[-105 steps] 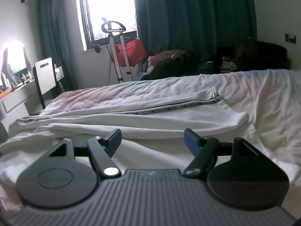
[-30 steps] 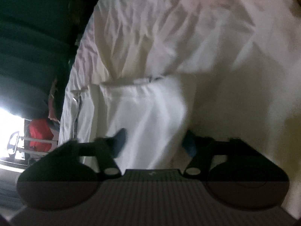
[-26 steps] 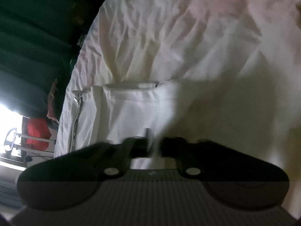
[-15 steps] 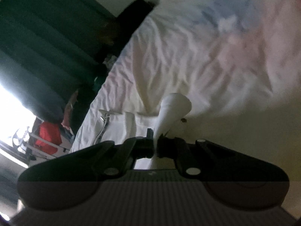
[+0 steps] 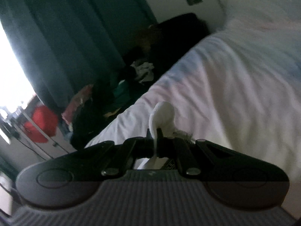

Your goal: Fold clothes

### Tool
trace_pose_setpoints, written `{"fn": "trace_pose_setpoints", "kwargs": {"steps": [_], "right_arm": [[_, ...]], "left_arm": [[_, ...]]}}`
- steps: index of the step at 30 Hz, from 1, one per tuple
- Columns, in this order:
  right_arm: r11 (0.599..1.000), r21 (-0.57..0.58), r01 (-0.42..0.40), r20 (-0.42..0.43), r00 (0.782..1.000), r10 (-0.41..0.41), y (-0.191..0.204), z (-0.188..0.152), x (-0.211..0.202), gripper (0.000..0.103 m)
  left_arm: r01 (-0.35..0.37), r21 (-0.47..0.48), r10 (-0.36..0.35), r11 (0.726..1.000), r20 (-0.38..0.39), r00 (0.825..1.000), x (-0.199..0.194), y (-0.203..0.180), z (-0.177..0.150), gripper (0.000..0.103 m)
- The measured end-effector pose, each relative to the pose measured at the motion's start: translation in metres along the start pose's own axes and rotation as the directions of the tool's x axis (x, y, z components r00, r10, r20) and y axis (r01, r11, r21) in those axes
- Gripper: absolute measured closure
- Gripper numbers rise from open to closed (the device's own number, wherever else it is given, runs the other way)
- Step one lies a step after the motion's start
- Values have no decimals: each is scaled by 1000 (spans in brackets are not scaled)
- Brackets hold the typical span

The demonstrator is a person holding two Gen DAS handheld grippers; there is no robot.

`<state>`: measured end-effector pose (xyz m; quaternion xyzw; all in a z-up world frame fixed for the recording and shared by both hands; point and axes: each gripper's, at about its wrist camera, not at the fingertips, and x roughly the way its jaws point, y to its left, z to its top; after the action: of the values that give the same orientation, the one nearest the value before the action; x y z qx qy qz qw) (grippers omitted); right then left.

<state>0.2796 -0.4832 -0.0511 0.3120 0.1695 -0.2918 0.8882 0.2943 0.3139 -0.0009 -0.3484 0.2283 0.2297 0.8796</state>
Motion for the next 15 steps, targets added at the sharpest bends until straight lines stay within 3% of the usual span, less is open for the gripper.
{"fn": "trace_pose_setpoints", "kwargs": {"steps": [5, 8, 13, 15], "right_arm": [[991, -118, 70, -33, 997, -74, 38, -28, 90, 97], [982, -161, 99, -52, 993, -109, 43, -48, 122, 97], [975, -193, 109, -62, 990, -123, 43, -58, 133, 93], [974, -207, 96, -85, 990, -116, 42, -54, 130, 84]], "left_arm": [[-102, 97, 108, 990, -57, 993, 97, -36, -3, 97], [-134, 136, 146, 982, -88, 985, 128, -39, -11, 94], [-120, 131, 135, 984, -117, 984, 137, -28, -14, 87], [-90, 124, 105, 988, -121, 987, 128, -21, -13, 78]]}}
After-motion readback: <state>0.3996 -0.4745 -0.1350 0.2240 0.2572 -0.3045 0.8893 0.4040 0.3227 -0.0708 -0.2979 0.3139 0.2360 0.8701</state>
